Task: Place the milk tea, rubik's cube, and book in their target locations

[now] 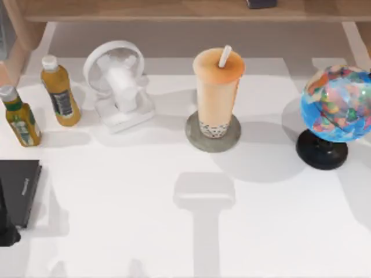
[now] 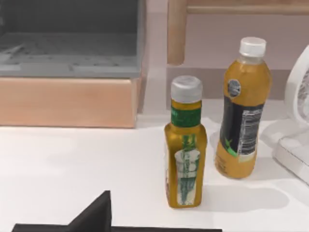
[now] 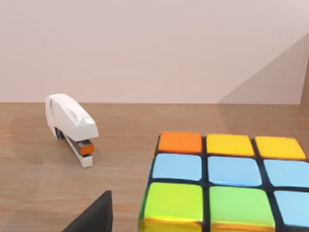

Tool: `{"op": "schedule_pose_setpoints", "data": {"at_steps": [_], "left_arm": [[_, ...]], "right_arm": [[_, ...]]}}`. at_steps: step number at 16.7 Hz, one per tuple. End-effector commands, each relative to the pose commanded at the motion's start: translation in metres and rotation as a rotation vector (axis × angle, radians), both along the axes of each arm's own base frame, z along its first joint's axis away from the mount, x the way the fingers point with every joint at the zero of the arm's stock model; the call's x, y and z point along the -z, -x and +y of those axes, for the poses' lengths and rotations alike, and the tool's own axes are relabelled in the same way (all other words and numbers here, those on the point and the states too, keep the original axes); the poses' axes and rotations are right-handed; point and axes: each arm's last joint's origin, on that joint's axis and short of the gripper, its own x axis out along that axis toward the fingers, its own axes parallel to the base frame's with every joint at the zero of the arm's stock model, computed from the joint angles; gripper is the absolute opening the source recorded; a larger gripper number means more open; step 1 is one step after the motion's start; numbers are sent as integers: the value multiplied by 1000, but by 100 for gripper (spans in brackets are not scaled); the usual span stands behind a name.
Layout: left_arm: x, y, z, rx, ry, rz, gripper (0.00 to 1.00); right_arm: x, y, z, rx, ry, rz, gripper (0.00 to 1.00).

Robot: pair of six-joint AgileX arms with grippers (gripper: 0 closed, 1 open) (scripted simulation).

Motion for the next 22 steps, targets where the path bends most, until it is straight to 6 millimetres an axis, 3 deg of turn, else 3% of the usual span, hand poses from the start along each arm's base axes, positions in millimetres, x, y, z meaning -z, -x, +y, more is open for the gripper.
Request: {"op": "schedule_pose_setpoints", "data": {"at_steps": [3, 6, 10, 13, 17, 19, 22], "left_arm": [[0, 0, 0, 0, 0, 0, 100], [0, 0, 0, 0, 0, 0, 100], [0, 0, 0, 0, 0, 0, 100], [0, 0, 0, 0, 0, 0, 100], [0, 0, 0, 0, 0, 0, 100], [0, 0, 0, 0, 0, 0, 100], [0, 0, 0, 0, 0, 0, 100]], "right_arm": [[-10, 37, -16, 3, 0, -3, 100], [-14, 89, -35, 7, 1, -6, 100], [7, 173, -60, 10, 5, 0, 100], [44, 233, -75, 10, 6, 6, 100], [124, 300, -87, 9, 5, 8, 100], [166, 318, -90, 7, 4, 7, 100], [214, 329, -92, 4, 1, 5, 100]]}}
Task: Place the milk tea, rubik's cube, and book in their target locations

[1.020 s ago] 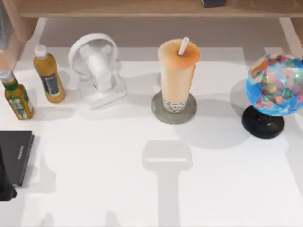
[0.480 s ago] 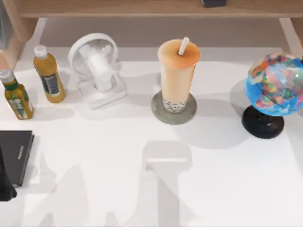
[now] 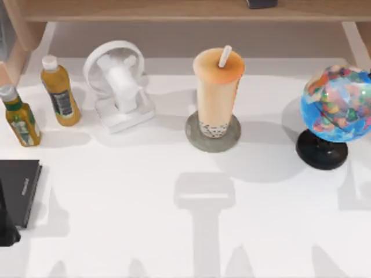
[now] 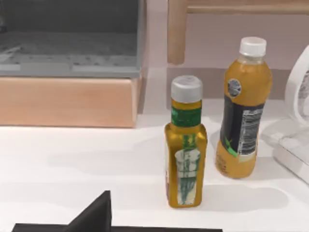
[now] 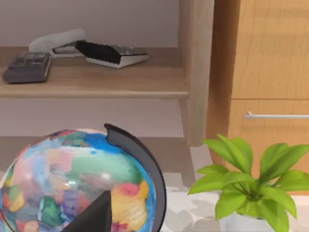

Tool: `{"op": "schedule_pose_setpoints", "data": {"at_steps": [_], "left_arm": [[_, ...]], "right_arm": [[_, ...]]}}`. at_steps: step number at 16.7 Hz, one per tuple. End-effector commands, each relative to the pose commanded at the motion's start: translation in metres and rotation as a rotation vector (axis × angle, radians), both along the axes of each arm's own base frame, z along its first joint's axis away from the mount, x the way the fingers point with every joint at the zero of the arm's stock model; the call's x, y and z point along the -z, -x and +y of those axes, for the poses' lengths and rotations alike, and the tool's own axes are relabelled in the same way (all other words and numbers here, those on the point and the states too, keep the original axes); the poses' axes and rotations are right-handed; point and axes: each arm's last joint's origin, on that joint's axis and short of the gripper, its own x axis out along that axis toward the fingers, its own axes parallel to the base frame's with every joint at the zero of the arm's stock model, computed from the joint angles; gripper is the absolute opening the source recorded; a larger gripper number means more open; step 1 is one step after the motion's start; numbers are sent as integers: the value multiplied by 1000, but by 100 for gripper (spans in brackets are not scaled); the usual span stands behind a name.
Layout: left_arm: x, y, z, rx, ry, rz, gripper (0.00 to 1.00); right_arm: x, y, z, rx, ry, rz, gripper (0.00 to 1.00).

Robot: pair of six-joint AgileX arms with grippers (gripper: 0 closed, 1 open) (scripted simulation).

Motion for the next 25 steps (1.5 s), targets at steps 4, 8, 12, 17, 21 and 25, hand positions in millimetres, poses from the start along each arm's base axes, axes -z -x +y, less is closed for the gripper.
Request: {"op": "schedule_pose_setpoints", "data": {"at_steps": [4, 8, 12, 17, 21, 25], "left_arm": [[0, 0, 0, 0, 0, 0, 100], [0, 0, 0, 0, 0, 0, 100], [-5, -6, 1, -12, 3, 125, 100], [-61, -9, 4, -6, 7, 78, 100], [-122, -46, 14, -2, 15, 74, 100], [-169, -122, 38, 3, 26, 73, 100]], "right_arm": [[29, 2, -1, -2, -2, -3, 100], [30, 2, -1, -3, -2, -3, 100], [30, 2, -1, -3, -2, -3, 100], [30, 2, -1, -3, -2, -3, 100], [30, 2, -1, -3, -2, -3, 100], [30, 2, -1, -3, -2, -3, 100]]}}
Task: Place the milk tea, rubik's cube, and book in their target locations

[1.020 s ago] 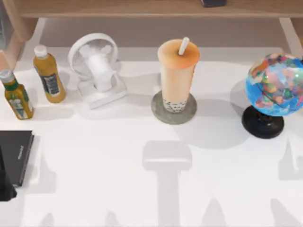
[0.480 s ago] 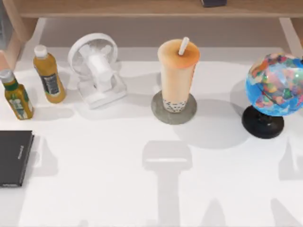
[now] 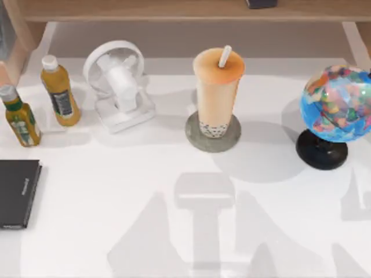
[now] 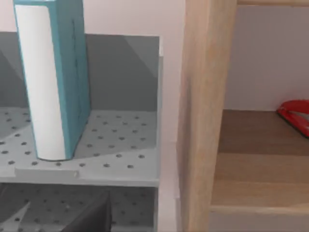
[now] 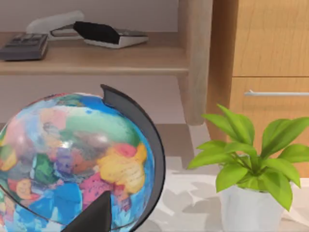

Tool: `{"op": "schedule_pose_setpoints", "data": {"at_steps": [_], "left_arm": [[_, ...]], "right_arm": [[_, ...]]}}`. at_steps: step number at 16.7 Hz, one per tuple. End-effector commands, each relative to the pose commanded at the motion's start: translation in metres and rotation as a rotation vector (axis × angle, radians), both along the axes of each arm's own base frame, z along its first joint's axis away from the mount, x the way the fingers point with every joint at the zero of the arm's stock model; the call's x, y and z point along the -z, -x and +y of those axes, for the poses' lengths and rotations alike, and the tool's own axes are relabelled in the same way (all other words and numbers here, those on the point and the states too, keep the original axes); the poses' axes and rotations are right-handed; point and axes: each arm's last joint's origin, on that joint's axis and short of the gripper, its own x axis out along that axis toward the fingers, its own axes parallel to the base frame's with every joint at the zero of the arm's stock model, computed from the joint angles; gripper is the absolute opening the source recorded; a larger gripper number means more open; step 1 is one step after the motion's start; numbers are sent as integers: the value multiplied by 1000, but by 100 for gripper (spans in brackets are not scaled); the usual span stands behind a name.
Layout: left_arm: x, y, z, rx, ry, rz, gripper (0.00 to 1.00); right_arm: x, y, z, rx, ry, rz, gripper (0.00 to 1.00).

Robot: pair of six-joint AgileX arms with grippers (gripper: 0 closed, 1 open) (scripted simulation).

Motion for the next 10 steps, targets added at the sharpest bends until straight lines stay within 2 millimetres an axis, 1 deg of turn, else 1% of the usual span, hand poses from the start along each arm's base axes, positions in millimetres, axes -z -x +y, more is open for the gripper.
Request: {"op": "schedule_pose_setpoints", "data": {"at_steps": [2, 4, 5, 7, 9, 10], "left_arm": [[-13, -42, 18, 2, 1, -18, 100], [-13, -88, 39, 5, 2, -27, 100], [-9, -110, 51, 6, 3, -30, 100], [6, -151, 74, 7, 4, -35, 100], [26, -185, 97, 9, 3, -42, 100], [37, -199, 107, 10, 2, -45, 100]], "right_arm": [[0, 0, 0, 0, 0, 0, 100], [0, 0, 0, 0, 0, 0, 100], [0, 0, 0, 0, 0, 0, 100], [0, 0, 0, 0, 0, 0, 100], [0, 0, 0, 0, 0, 0, 100], [0, 0, 0, 0, 0, 0, 100]]}}
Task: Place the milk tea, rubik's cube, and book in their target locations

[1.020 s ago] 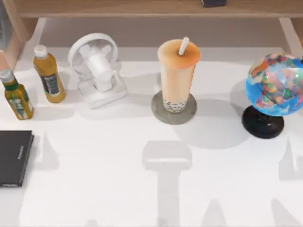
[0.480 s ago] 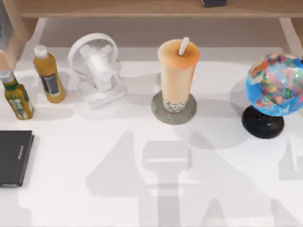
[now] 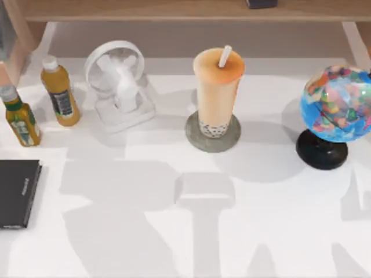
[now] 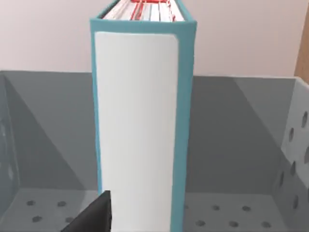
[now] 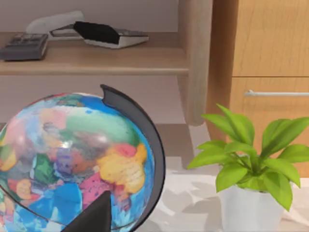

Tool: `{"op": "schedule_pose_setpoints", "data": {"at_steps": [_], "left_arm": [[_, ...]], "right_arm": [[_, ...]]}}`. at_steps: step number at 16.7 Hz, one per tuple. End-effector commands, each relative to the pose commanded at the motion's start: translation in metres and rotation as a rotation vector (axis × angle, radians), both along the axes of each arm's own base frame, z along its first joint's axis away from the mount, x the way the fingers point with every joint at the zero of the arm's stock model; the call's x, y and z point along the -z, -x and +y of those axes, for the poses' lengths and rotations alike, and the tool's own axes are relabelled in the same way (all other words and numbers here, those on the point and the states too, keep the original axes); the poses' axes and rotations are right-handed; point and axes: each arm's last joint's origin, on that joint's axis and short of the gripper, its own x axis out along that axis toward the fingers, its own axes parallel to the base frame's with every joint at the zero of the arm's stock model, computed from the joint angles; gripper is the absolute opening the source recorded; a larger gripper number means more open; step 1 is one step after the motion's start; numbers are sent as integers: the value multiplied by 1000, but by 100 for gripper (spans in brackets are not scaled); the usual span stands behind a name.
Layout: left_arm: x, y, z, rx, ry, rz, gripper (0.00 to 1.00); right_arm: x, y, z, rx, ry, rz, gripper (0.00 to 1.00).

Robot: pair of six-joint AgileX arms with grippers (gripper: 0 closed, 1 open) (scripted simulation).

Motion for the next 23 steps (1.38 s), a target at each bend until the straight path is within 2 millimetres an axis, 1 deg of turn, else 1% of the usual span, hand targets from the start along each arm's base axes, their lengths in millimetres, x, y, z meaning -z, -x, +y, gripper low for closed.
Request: {"op": "schedule_pose_setpoints", "data": {"at_steps": [1, 3, 6, 11, 13, 15, 20, 23], "left_arm": [[10, -12, 9, 1, -2, -5, 100], [28, -28, 23, 2, -5, -13, 100], [43, -41, 34, 3, -9, -23, 100], [44, -42, 35, 3, -10, -24, 100], [45, -43, 33, 6, -8, -20, 100], [44, -48, 34, 4, -10, -23, 100], [44, -70, 35, 3, -10, -24, 100], [44, -72, 35, 3, -10, -24, 100]], "right_arm": [[0, 0, 0, 0, 0, 0, 100], [0, 0, 0, 0, 0, 0, 100], [0, 0, 0, 0, 0, 0, 100], [0, 0, 0, 0, 0, 0, 100], [0, 0, 0, 0, 0, 0, 100], [0, 0, 0, 0, 0, 0, 100], [0, 0, 0, 0, 0, 0, 100], [0, 0, 0, 0, 0, 0, 100]]}}
